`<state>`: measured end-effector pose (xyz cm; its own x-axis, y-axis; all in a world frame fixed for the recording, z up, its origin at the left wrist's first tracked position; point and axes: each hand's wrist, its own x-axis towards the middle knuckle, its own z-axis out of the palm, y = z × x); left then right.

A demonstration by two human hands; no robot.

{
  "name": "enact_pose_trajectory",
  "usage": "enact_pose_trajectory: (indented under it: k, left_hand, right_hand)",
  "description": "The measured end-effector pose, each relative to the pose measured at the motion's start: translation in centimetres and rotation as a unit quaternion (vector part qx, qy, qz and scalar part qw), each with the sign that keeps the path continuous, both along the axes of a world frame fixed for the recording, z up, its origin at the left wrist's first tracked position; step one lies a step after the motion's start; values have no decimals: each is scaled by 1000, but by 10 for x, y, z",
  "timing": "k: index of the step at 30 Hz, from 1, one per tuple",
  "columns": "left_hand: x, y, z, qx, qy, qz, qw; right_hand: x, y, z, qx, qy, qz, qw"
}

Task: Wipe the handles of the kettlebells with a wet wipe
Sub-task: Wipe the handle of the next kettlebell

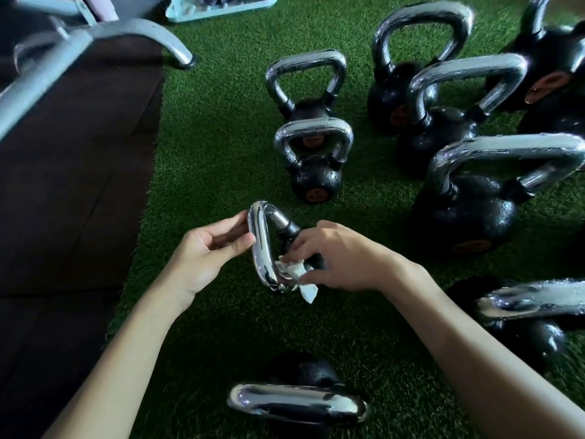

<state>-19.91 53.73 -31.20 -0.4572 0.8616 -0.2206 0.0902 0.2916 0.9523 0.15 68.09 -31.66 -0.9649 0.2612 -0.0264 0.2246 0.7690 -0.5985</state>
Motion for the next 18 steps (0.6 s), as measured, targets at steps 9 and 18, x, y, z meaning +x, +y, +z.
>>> enact_pose_trajectory:
  k: [9,18]
  left_hand:
    - [-1,-1,2,-5,11,-14,1000]
    - [-3,-7,3,-20,28,-19,999]
  right_hand:
    - [-16,-3,2,-178,23,-69,981]
    - [-10,-3,-8,-265,20,-99,959]
